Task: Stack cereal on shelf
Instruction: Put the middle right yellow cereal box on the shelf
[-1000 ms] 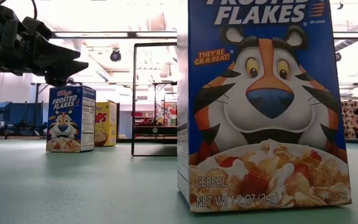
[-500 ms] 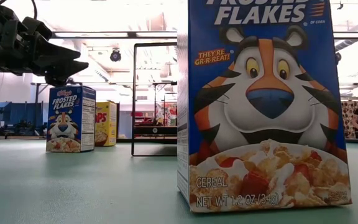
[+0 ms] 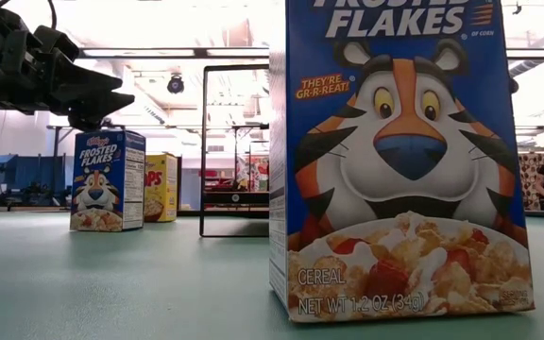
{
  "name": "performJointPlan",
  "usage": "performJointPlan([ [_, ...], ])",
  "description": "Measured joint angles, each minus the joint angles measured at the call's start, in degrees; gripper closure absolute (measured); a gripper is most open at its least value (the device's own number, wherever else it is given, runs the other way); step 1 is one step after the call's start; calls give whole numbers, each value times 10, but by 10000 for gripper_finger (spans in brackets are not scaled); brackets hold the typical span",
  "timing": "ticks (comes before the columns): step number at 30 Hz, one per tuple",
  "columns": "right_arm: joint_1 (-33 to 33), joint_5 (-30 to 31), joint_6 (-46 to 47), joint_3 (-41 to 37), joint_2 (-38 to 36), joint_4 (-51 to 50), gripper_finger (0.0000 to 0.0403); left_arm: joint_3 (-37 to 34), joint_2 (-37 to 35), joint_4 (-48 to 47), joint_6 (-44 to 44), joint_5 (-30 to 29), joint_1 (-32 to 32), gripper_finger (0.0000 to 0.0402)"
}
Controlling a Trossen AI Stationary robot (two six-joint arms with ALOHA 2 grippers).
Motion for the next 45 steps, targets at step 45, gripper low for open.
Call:
performJointPlan([
  [45,35,-32,53,-66,1,42,3,0,0,0,0,0,0,198],
])
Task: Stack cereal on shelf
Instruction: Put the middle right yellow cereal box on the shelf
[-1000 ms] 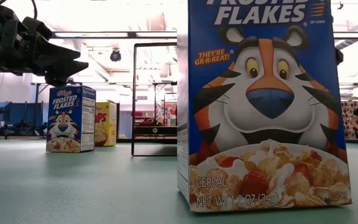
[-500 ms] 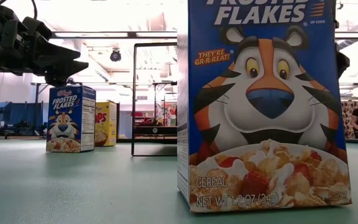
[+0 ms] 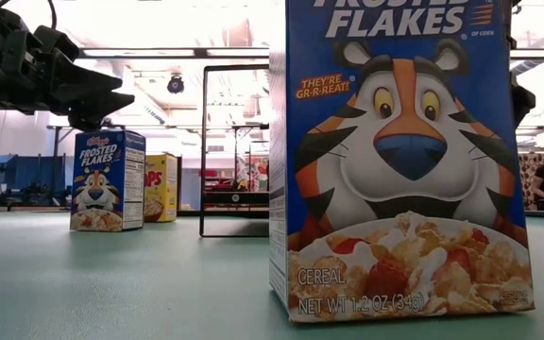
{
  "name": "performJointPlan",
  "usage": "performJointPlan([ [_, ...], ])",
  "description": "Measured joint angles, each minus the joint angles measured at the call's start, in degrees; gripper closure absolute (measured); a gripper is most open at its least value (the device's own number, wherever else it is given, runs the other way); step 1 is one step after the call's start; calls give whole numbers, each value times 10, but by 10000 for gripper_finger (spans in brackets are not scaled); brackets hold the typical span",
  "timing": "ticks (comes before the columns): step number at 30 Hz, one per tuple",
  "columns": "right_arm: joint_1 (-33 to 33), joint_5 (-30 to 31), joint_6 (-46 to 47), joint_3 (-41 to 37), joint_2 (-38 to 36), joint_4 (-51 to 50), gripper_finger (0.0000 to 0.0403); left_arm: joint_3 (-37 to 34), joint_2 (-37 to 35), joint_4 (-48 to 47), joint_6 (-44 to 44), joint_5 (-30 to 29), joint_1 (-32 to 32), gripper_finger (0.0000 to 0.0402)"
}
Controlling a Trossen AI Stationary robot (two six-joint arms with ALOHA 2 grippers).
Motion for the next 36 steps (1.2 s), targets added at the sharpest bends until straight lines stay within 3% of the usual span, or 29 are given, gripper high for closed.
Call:
performJointPlan([
  [7,0,5,-5,0,0,5,16,0,0,0,0,0,0,198],
  [18,0,5,-20,0,0,6,120,0,0,0,0,0,0,198],
  [25,0,6,-34,0,0,16,115,0,0,0,0,0,0,198],
  [36,0,36,-169,25,0,36,119,0,0,0,0,0,0,198],
])
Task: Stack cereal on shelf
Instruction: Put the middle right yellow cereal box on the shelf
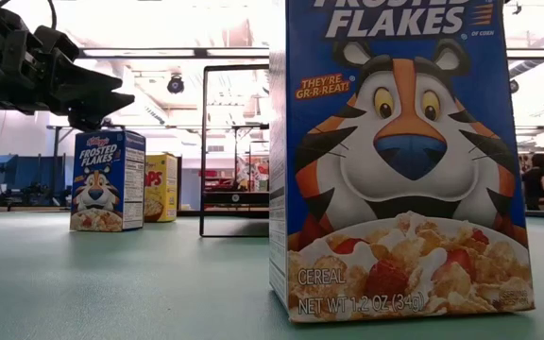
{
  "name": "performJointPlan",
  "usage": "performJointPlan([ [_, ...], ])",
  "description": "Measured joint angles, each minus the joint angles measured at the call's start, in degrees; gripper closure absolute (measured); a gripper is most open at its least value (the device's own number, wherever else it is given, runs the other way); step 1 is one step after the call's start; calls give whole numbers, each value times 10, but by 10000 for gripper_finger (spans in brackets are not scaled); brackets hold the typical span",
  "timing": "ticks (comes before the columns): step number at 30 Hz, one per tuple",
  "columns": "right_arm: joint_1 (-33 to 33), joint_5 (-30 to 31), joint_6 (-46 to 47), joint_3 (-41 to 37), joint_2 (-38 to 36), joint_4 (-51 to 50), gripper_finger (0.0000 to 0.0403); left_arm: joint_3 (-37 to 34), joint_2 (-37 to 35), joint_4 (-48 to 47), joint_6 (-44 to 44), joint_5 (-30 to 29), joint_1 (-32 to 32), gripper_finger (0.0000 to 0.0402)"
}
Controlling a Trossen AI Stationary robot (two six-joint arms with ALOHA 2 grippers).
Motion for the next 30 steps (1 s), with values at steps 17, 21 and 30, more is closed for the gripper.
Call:
performJointPlan([
  [17,-1,45,-210,66,0,29,119,0,0,0,0,0,0,198],
  [21,-3,57,-236,82,3,35,119,0,0,0,0,0,0,198],
  [30,-7,59,-296,133,59,30,119,0,0,0,0,0,0,198],
])
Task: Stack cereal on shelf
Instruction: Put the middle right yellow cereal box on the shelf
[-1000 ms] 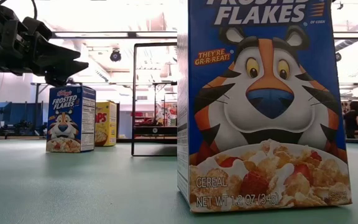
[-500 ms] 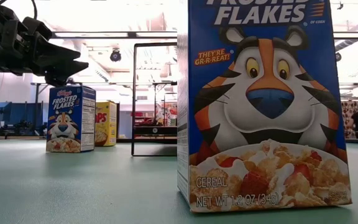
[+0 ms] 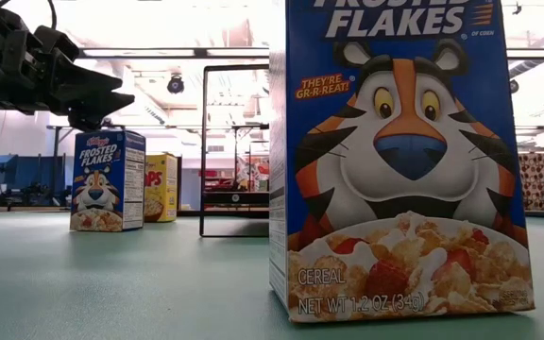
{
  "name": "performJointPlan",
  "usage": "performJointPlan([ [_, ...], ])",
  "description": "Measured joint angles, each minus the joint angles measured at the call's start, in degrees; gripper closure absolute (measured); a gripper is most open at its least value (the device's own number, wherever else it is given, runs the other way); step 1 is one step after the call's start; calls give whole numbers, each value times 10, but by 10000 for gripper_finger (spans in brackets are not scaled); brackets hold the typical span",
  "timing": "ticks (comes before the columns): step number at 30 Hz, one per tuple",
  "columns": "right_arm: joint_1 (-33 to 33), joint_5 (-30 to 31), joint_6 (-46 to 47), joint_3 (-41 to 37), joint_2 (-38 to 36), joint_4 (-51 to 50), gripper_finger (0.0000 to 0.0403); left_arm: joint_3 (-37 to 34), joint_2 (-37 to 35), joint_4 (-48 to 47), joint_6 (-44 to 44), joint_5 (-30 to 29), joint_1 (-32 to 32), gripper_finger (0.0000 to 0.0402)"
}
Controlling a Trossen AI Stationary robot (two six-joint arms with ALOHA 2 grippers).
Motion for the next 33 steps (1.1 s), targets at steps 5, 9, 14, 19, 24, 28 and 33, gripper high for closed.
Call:
performJointPlan([
  [5,-7,-4,-30,33,48,-6,119,0,0,0,0,0,0,198],
  [9,-22,-6,-41,75,85,-29,119,0,0,0,0,0,0,198],
  [14,-33,-11,-60,130,128,-52,119,0,0,0,0,0,0,198],
  [19,-34,-18,-92,169,173,-69,119,0,0,0,0,0,0,198],
  [24,-42,-16,-112,192,195,-73,119,0,0,0,0,0,0,198],
  [28,-47,-20,-125,194,197,-62,119,0,0,0,0,0,0,198],
  [33,-46,-32,-156,194,196,-35,119,0,0,0,0,0,0,198],
])
